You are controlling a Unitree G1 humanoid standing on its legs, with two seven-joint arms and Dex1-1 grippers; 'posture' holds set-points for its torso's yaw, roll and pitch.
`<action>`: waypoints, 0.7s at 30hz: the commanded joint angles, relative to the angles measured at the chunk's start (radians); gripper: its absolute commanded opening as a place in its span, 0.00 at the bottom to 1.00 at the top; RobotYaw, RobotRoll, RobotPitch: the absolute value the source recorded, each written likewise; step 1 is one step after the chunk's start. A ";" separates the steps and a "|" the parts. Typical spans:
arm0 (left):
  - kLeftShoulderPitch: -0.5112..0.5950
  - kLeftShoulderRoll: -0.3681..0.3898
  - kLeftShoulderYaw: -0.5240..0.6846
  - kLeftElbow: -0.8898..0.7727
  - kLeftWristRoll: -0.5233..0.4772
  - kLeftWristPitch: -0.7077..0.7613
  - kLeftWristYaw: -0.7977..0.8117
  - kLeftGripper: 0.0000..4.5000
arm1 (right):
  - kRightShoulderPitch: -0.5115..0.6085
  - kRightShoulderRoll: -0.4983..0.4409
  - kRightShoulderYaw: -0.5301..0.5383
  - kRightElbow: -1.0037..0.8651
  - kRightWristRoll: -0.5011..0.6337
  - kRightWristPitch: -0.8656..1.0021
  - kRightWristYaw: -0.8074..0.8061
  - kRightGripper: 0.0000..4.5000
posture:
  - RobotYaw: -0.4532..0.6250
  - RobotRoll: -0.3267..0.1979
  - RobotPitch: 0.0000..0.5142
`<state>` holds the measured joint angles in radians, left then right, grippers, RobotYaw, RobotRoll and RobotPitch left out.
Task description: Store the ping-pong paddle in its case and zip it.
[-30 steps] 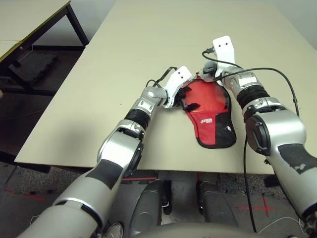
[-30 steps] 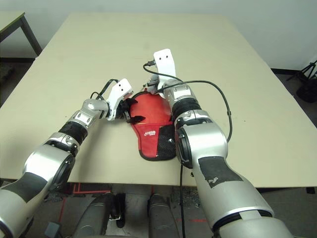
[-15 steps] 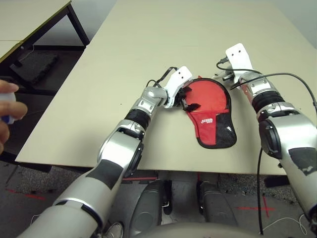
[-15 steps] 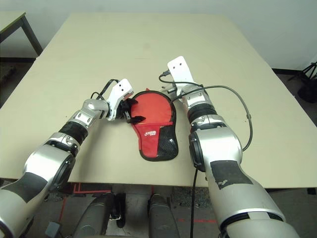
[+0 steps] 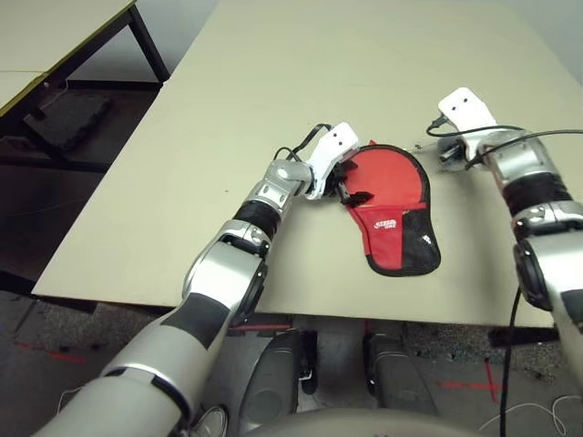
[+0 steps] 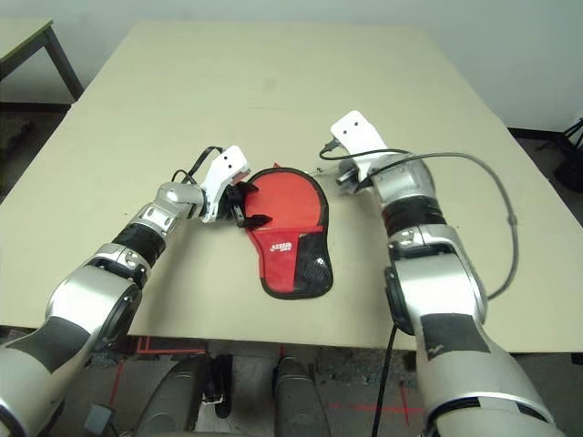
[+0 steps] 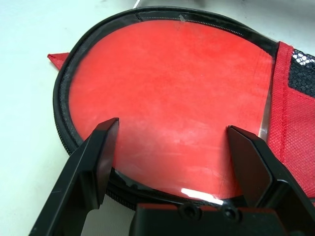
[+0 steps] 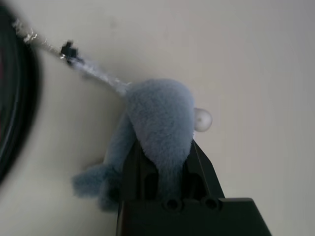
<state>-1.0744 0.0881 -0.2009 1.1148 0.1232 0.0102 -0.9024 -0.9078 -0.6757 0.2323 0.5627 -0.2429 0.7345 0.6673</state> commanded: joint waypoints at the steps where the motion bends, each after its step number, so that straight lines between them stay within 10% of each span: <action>1: 0.025 0.002 -0.038 0.056 0.045 0.017 -0.002 1.00 | 0.126 -0.104 0.040 -0.251 0.000 0.188 0.121 0.07 | 0.26 0.62 0.32; 21: -0.001 -0.010 -0.041 0.094 0.050 0.007 0.031 1.00 | 0.462 -0.588 0.105 -1.177 0.378 0.653 0.425 0.07 | 0.20 0.62 0.31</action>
<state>-1.0980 0.0870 -0.2082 1.1595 0.1272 0.0013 -0.8799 -0.4567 -1.2448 0.3316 -0.5884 0.0969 1.3694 1.0888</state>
